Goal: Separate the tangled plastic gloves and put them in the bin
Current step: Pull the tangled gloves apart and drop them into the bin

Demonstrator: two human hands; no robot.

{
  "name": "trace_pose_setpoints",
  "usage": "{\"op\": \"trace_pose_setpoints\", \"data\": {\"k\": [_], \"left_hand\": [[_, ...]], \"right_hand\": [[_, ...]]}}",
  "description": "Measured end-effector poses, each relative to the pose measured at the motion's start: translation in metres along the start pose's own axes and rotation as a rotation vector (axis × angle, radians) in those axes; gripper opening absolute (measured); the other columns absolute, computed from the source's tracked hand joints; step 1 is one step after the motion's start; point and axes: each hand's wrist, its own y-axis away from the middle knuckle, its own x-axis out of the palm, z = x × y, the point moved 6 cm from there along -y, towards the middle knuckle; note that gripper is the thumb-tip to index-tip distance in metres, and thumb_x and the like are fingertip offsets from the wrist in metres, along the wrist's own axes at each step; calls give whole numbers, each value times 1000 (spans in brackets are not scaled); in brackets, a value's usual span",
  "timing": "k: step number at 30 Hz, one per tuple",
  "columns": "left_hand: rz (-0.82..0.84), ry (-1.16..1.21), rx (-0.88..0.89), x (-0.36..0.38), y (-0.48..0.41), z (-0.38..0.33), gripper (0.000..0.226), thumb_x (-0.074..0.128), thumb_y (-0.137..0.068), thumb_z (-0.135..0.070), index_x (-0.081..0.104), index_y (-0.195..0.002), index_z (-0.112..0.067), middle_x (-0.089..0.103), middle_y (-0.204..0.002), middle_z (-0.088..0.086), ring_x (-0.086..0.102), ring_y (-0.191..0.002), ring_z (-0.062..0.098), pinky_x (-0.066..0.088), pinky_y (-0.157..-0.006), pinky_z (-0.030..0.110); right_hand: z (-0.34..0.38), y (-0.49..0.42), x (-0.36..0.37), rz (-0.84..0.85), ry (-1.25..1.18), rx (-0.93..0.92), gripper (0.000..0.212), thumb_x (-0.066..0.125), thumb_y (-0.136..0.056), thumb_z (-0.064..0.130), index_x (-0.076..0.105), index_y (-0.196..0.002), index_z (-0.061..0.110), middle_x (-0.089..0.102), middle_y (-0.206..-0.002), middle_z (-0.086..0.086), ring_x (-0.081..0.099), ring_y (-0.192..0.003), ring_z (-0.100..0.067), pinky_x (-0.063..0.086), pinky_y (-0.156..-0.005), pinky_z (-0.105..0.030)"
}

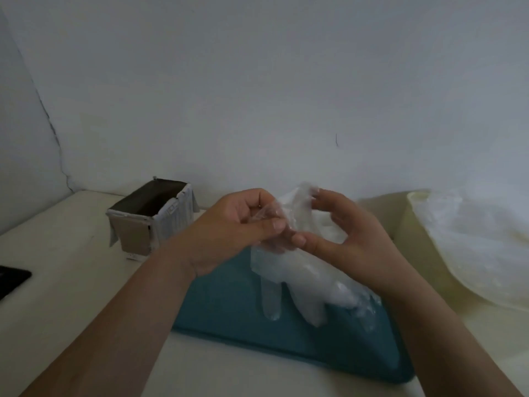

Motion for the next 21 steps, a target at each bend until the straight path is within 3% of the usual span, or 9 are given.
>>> {"op": "trace_pose_setpoints", "data": {"k": [3,6,7,9,12,14,16,19,21], "left_hand": [[-5,-3,4,8,-1,1,12,69,-90,-7,63,-99,0,77,-87,16,76,-80,26,63,-77,36],[-77,-16,-14,8,-5,12,12,69,-94,1,65,-105,3,78,-88,13,76,-78,23,63,-74,32],[-86,-8,-45,6,-5,17,14,70,-93,1,66,-107,2,79,-92,14,75,-79,23,62,-74,32],[-87,-6,-138,4,-6,32,21,75,-90,-1,69,-110,-3,79,-97,17,75,-80,21,61,-71,30],[-141,-58,-270,-5,-6,51,22,78,-89,0,71,-110,-2,78,-95,18,74,-77,19,62,-67,27],[-175,-135,-293,-16,-6,57,19,77,-89,3,70,-107,-2,77,-91,23,73,-71,21,62,-64,30],[-143,-384,-335,-24,-6,63,17,73,-92,4,71,-105,-7,75,-88,25,74,-66,22,62,-63,33],[-204,-968,-322,-40,-10,73,10,69,-92,-10,74,-96,-17,77,-91,4,75,-82,17,56,-73,23],[-315,-990,-258,-38,-13,73,7,72,-92,-25,73,-99,-23,72,-103,-5,69,-96,14,50,-81,23]], "right_hand": [[-1,-1,4,88,-477,62,54,87,-75,28,70,-123,9,77,-111,-12,73,-108,-31,56,-99,-46],[-17,-2,4,22,-529,188,26,81,-83,18,77,-104,2,75,-100,-27,71,-90,-42,54,-86,-56],[-24,-2,3,-20,-496,221,19,79,-87,18,78,-97,2,74,-93,-28,66,-80,-38,51,-78,-54],[-35,-3,-2,-142,-405,271,26,73,-94,20,72,-92,-6,63,-74,-22,56,-65,-27,47,-60,-42],[-41,-3,-24,-333,-209,275,38,66,-99,19,55,-99,-17,49,-69,-14,43,-54,-16,34,-42,-23],[-37,-3,-38,-373,-60,251,34,62,-99,19,55,-96,-15,53,-70,-17,42,-51,-13,35,-42,-22],[-30,-2,-49,-365,111,212,31,63,-98,26,62,-89,-4,62,-70,-16,49,-54,-14,40,-48,-23],[-20,-2,-46,-220,204,205,29,68,-95,41,72,-83,15,70,-73,2,64,-64,-8,47,-57,-19],[-24,-3,-36,-76,206,241,30,69,-93,47,76,-83,19,69,-71,9,62,-62,-3,47,-59,-20]]}}
